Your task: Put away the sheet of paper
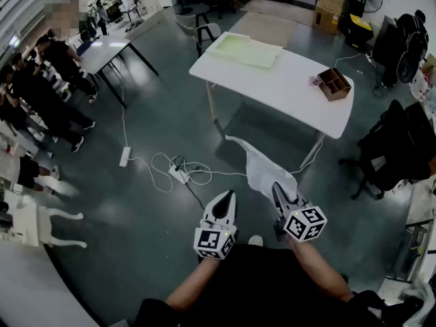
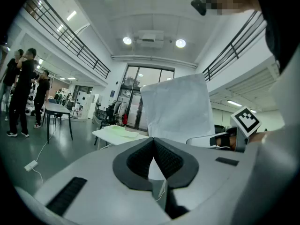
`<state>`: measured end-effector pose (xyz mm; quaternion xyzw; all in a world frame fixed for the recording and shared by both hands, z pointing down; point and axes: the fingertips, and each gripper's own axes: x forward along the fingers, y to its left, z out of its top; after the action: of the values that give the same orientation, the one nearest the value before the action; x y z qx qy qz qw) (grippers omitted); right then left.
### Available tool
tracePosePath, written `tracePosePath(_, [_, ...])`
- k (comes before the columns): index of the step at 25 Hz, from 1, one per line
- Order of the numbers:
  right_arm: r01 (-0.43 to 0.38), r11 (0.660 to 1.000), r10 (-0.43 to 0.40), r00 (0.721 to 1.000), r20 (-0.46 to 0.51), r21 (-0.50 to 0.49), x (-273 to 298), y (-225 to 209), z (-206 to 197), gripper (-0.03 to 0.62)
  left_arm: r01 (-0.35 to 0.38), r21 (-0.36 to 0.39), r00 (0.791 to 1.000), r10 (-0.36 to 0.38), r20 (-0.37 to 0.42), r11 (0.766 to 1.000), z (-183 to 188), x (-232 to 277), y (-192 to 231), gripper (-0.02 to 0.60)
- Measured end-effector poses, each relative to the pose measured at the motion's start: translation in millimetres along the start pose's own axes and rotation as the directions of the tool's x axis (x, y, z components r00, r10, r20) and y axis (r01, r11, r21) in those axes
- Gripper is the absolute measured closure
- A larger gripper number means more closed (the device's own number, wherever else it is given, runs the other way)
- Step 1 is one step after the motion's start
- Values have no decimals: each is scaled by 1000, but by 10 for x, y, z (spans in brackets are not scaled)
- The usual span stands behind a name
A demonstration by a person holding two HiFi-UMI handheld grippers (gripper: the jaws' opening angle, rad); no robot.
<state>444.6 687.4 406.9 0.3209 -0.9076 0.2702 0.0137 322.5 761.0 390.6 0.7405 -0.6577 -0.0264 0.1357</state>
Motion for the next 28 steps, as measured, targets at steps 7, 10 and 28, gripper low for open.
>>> tracePosePath(7, [-2,999,3,1000,13,-33,189,-119,99,595,-56,44,998,55,19,997,106,146,156,578])
tracePosePath(10, [20,999,-20,1000,-19,-31,267,-204,63,595,-77,34,997,77,3,996,54,151,232,578])
tracePosePath(28, [5,996,-14,994,-104,-90,1447,-463,140,595,-112,-34,994,111,-25,993,41,1139,1154,578])
